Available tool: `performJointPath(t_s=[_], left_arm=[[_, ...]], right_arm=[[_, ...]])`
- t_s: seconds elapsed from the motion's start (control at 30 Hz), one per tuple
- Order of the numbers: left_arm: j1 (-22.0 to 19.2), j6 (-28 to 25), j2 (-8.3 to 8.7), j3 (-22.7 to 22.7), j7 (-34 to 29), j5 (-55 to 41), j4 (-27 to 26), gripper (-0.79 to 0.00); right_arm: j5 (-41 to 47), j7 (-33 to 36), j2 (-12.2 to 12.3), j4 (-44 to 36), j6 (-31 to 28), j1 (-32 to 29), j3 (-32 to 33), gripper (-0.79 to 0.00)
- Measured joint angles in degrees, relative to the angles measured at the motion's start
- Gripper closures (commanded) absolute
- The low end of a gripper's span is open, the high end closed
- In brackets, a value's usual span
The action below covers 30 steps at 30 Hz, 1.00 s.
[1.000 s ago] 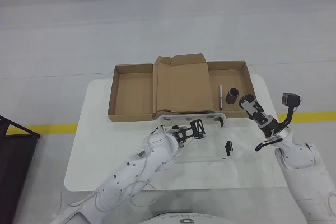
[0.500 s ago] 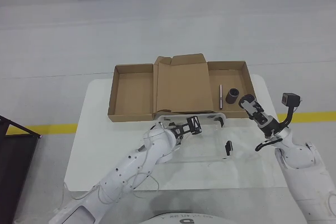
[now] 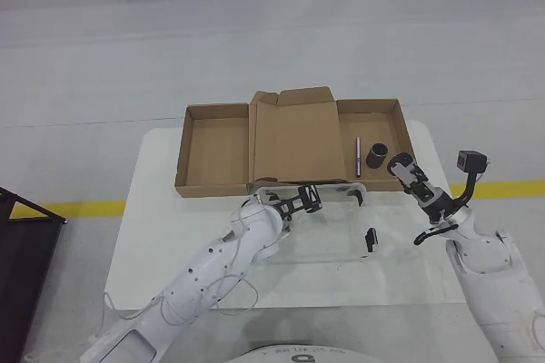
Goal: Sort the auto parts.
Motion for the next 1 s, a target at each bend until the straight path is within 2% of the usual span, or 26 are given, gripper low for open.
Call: performJointPath(t_s=[0.27,0.77,0.87,0.97,1.0], left_arm=[[0.1,-1.4,-0.21,0.0,0.7,-0.9,-1.3,-0.277],[-0.2,-2.0,-0.53,-1.0,-1.1,-2.6,1.3,-0.280],[-0.5,-2.1,-0.67,-1.0,-1.0,-3.2,1.8,-0.249],[-0.9,-2.2,-0.81,-1.0,-0.7,-3.5,2.7,-0.179],[-1.0,-2.2,-0.85,-1.0,-0.6,-3.5,2.9,-0.123]], right_arm=[[0.0,0.0,0.0,0.0,0.0,0.0,0.0,-0.785],[0.0,0.0,0.0,0.0,0.0,0.0,0.0,-0.785],[0.0,0.0,0.0,0.0,0.0,0.0,0.0,-0.785],[0.0,0.0,0.0,0.0,0.0,0.0,0.0,-0.785],[0.0,0.0,0.0,0.0,0.0,0.0,0.0,-0.785]])
